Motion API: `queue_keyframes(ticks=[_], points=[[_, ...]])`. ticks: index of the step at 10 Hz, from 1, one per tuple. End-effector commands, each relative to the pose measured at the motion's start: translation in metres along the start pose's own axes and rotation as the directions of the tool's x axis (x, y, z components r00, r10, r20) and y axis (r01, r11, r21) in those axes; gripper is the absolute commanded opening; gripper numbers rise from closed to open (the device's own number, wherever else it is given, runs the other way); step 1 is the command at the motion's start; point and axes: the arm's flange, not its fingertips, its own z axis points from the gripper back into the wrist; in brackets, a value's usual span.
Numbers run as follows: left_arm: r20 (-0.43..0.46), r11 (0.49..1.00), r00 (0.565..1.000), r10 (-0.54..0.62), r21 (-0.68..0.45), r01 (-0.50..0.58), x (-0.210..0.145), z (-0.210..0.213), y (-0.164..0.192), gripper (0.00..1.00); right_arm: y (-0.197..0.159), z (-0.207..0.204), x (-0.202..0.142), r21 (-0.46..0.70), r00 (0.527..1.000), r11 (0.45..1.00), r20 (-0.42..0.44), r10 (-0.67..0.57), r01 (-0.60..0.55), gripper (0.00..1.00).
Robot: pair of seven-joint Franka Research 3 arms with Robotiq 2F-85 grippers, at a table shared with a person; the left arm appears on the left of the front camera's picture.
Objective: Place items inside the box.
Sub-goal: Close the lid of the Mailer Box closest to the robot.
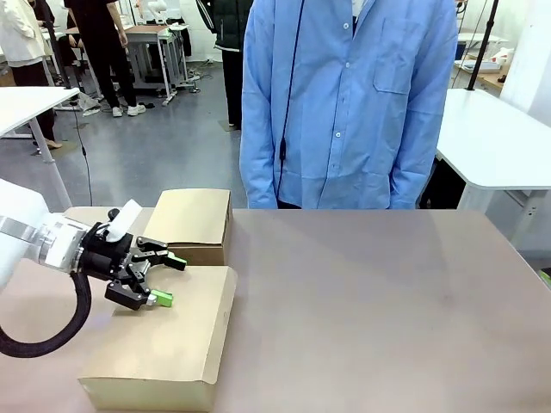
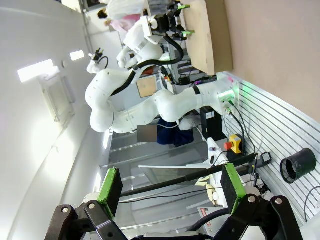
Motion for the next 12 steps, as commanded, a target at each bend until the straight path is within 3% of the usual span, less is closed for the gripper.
queue_keyframes(ticks=[1,3,5,6,8,9,10,11,12], points=[[-0.016,0.999,1.0,-0.012,0.045,0.012,0.004,-0.021,-0.204,1.0,0.006,0.004,0.0,0.014,1.0,1.0,-0.005,0.002,-0.002,1.0],[0.043,0.998,0.998,0.041,0.045,-0.043,0.024,-0.003,-0.196,1.0,0.006,0.004,0.0,0.014,1.0,1.0,-0.005,0.002,-0.002,1.0],[0.114,0.947,0.955,0.274,0.142,-0.288,0.067,0.037,-0.174,1.0,0.006,0.004,0.0,0.014,1.0,1.0,-0.005,0.002,-0.002,1.0],[0.137,0.883,0.893,0.43,0.142,-0.447,0.087,0.068,-0.158,1.0,0.006,0.004,0.0,0.014,1.0,1.0,-0.005,0.002,-0.002,1.0],[0.178,0.75,0.764,0.62,0.149,-0.644,0.105,0.137,-0.132,1.0,0.006,0.004,0.0,0.014,1.0,1.0,-0.005,0.002,-0.002,1.0],[0.187,0.68,0.672,0.716,0.032,-0.733,0.106,0.165,-0.123,1.0,0.006,0.004,0.0,0.014,1.0,1.0,-0.005,0.002,-0.002,1.0],[0.199,0.588,0.568,0.799,-0.06,-0.807,0.1,0.19,-0.109,1.0,0.006,0.004,0.0,0.014,1.0,1.0,-0.005,0.002,-0.002,1.0],[0.231,0.441,0.412,0.881,-0.086,-0.894,0.087,0.215,-0.089,1.0,0.006,0.004,0.0,0.014,1.0,1.0,-0.005,0.002,-0.002,1.0],[0.235,0.339,0.3,0.924,-0.146,-0.929,0.071,0.232,-0.075,1.0,0.006,0.004,0.0,0.014,1.0,1.0,-0.005,0.002,-0.002,1.0]])
